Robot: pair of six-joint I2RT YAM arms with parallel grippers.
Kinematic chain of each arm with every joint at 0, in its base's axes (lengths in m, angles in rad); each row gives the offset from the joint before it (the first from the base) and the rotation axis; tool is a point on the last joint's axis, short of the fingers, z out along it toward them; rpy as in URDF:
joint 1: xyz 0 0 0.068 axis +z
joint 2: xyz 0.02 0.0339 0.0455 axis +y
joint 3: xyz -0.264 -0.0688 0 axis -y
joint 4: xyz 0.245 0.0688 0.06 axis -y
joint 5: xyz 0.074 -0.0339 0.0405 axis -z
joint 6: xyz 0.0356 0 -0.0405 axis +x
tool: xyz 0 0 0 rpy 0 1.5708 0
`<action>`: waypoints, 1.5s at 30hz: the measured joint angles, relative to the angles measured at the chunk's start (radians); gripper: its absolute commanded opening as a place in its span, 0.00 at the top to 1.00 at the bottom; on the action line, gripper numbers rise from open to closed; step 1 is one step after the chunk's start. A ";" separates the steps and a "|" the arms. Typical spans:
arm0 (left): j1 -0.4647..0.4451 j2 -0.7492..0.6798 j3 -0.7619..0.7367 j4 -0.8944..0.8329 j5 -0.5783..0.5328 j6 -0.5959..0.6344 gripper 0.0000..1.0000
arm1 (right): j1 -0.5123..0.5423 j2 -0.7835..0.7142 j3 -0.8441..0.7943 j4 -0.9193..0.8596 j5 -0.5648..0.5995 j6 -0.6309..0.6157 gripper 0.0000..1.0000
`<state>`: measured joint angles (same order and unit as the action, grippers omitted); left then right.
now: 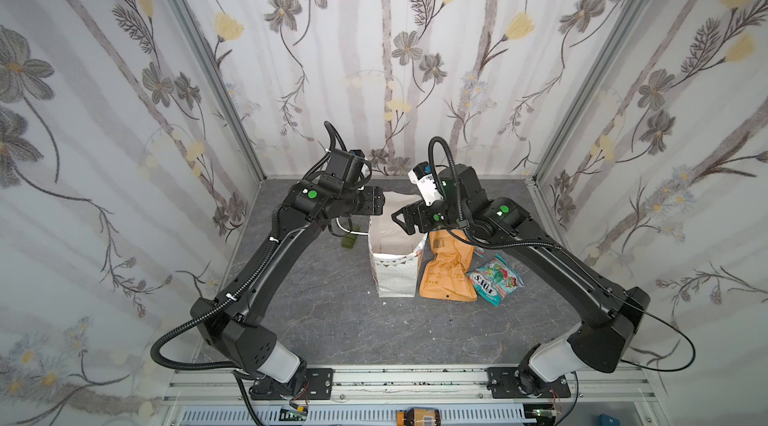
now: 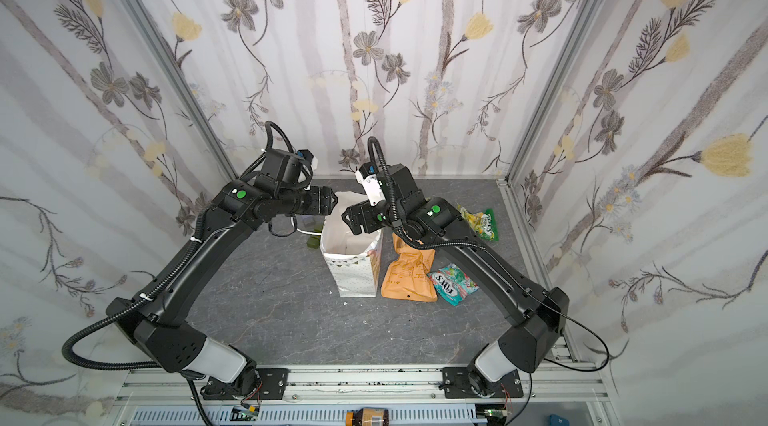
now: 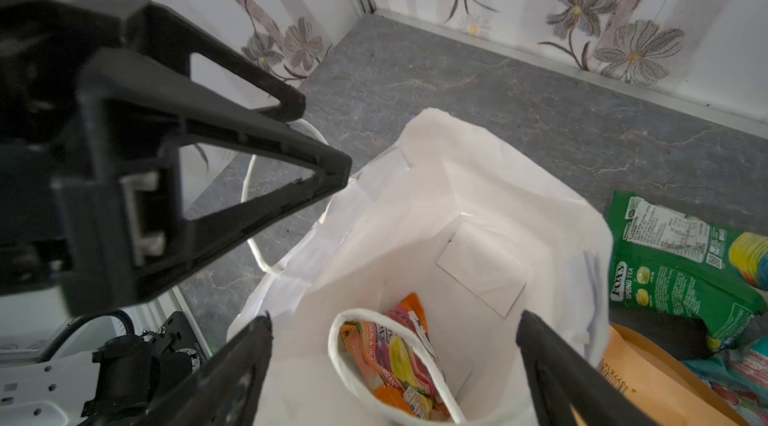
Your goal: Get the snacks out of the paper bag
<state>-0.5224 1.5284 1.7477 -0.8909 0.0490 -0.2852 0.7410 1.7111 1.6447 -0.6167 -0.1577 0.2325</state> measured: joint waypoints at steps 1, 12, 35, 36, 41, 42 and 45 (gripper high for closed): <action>0.002 -0.003 -0.005 -0.001 0.000 -0.002 0.20 | 0.003 0.018 0.005 -0.013 0.000 -0.006 0.15; 0.008 -0.003 0.000 -0.011 0.043 0.002 0.20 | 0.013 0.044 0.029 -0.061 0.038 -0.052 0.90; -0.145 0.366 0.328 -0.213 0.051 0.076 0.58 | -0.100 -0.260 -0.267 0.068 0.048 0.021 0.51; -0.153 0.373 0.325 -0.216 0.051 0.080 0.57 | -0.105 -0.269 -0.275 0.077 0.044 0.022 0.49; -0.165 0.377 0.254 -0.202 0.060 0.099 0.50 | -0.127 -0.298 -0.299 0.098 0.029 0.047 0.44; -0.167 0.376 0.231 -0.190 0.061 0.100 0.48 | -0.131 -0.302 -0.303 0.100 0.025 0.048 0.44; -0.171 0.360 0.151 -0.143 0.078 0.107 0.41 | -0.139 -0.307 -0.310 0.119 0.016 0.058 0.43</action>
<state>-0.6937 1.8889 1.8988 -1.0336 0.1268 -0.1783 0.6018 1.4036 1.3350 -0.4976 -0.1413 0.2905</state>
